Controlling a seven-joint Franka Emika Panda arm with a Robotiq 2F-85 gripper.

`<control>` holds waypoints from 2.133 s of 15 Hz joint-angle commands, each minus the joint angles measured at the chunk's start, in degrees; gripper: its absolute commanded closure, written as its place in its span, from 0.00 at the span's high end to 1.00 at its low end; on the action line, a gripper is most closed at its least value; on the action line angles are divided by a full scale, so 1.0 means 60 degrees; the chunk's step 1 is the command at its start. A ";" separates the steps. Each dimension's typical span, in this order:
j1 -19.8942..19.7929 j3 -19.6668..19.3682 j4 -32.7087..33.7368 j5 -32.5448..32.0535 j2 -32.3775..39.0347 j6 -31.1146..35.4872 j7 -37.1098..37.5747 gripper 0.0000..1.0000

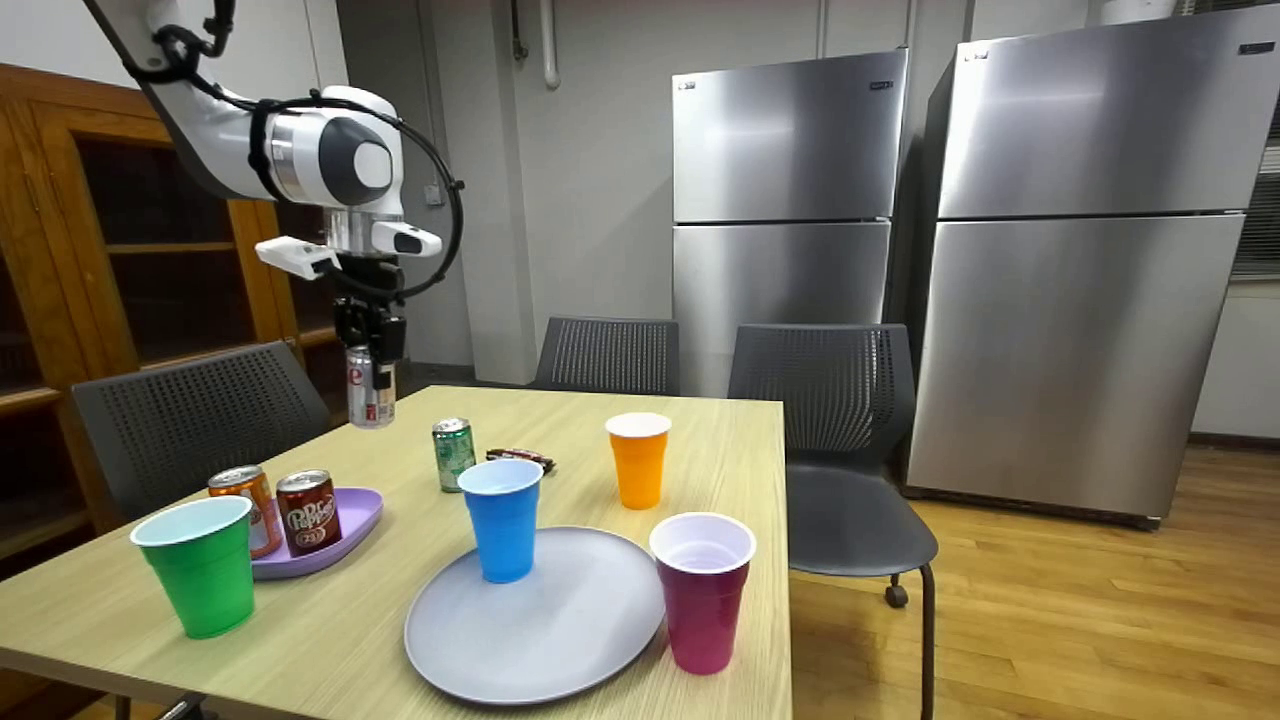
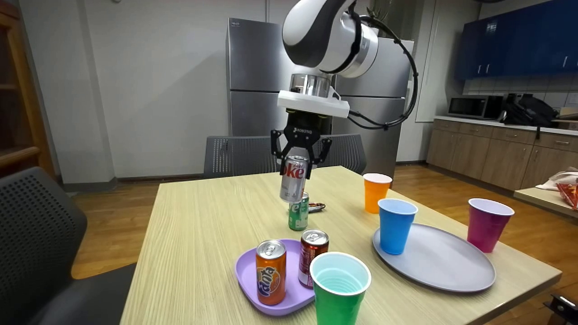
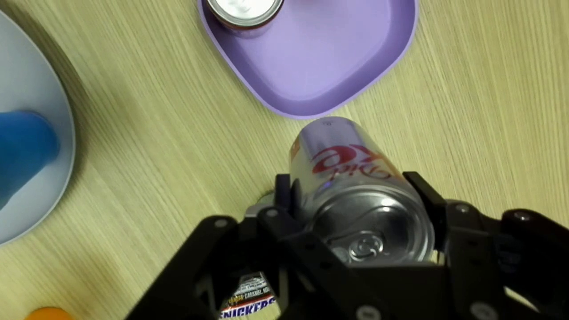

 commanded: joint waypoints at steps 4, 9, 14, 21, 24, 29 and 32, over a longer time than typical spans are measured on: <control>0.0011 0.0215 0.0097 0.0540 0.0575 -0.0096 -0.1274 0.38; 0.0061 0.0248 0.0054 0.0545 0.0837 -0.0033 -0.1781 0.38; 0.0226 0.0156 0.0032 0.0311 0.1091 0.0205 -0.1875 0.38; 0.0391 0.0090 -0.0029 0.0127 0.1485 0.0761 -0.1981 0.38; 0.0448 0.0044 -0.0020 0.0066 0.1655 0.1025 -0.2002 0.38; 0.0489 0.0029 -0.0033 0.0023 0.1832 0.1195 -0.2141 0.38; 0.0506 0.0018 -0.0038 -0.0016 0.1897 0.1256 -0.2166 0.38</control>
